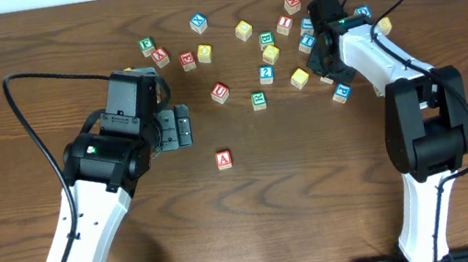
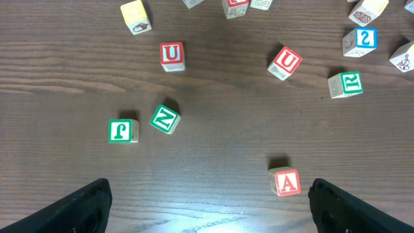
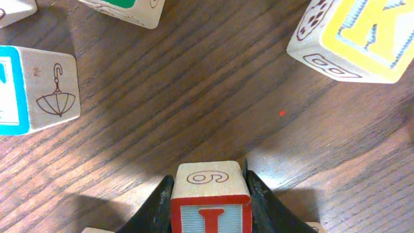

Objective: Spell out AI2
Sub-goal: 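Lower the right gripper and close it on the I block, then lift the I block and carry it toward the A block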

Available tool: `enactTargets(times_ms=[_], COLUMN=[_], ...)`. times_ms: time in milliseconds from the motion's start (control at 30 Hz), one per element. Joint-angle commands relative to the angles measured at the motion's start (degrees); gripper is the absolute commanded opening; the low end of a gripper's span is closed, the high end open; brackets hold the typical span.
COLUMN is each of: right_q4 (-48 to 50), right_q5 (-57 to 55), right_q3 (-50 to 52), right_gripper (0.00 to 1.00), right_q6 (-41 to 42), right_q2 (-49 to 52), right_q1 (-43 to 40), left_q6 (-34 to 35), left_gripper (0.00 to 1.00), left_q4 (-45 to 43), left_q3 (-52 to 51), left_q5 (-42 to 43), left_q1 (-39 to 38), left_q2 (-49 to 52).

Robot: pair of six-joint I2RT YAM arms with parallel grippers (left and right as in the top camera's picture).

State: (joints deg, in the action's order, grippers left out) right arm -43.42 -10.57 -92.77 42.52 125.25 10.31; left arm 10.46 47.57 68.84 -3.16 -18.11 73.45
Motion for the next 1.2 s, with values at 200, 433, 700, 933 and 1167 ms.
enactTargets(times_ms=[200,433,700,933,1167], right_q4=[-0.13,-2.38,-9.55,-16.15,-19.1], right_q5=[-1.01,0.2,0.15,0.2,0.22], right_q3=[0.52,-1.84,-9.94,-17.51,-18.99], right_gripper=[0.22,0.18,0.13,0.12,0.13], right_q6=[0.24,-0.92,-4.79,-8.35,-12.02], right_q2=[0.76,0.74,0.63,-0.5,-5.75], right_q1=[-0.2,-0.2,-0.07,1.11,4.98], left_q6=[-0.39,-0.39,-0.39,-0.33,-0.31], left_gripper=[0.96,0.96,0.96,0.96,0.96], left_q4=[0.28,0.35,0.35,0.33,-0.09], left_q3=[-0.33,-0.33,-0.33,-0.33,-0.33], left_q5=[-0.76,-0.76,-0.81,-3.37,-4.2], left_q1=[0.22,0.22,0.22,0.22,1.31], left_q2=[0.17,0.17,0.17,0.17,0.35])
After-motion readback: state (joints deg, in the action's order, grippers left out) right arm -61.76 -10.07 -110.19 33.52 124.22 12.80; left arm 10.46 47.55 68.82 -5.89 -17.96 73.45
